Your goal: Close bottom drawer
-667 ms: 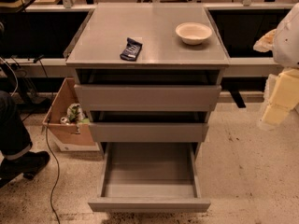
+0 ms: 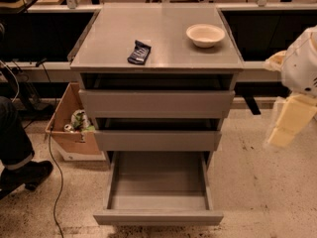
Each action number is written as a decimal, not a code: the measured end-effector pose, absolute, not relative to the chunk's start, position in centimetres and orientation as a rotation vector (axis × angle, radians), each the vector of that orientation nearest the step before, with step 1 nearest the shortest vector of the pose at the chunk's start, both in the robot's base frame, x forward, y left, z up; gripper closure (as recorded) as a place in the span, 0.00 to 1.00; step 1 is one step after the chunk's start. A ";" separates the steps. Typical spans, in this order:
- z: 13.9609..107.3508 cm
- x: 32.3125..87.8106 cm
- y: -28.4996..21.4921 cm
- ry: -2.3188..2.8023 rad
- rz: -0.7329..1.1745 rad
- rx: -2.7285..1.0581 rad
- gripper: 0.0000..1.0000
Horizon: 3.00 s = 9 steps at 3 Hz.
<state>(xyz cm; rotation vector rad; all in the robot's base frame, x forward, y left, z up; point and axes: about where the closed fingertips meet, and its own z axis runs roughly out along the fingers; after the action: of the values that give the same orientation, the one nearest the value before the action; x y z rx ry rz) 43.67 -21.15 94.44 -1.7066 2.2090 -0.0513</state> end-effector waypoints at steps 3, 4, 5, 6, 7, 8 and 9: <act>76.6 42.2 -17.0 2.193 0.142 -1.584 0.00; 76.6 42.2 -17.0 2.193 0.142 -1.584 0.00; 76.2 42.1 -16.9 2.198 0.147 -1.563 0.00; 72.7 42.1 -15.8 2.202 0.186 -1.512 0.00; 67.1 43.2 -13.8 2.203 0.208 -1.483 0.00; 60.5 45.6 -12.0 2.197 0.236 -1.450 0.00; 54.5 47.9 -10.1 2.158 0.270 -1.436 0.00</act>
Offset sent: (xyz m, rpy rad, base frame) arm -0.0132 0.0390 -0.2049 0.1926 0.0284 -0.0263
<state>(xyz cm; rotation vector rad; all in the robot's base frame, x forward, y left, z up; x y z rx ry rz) 47.91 -10.05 54.48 -1.4364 2.1583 0.2699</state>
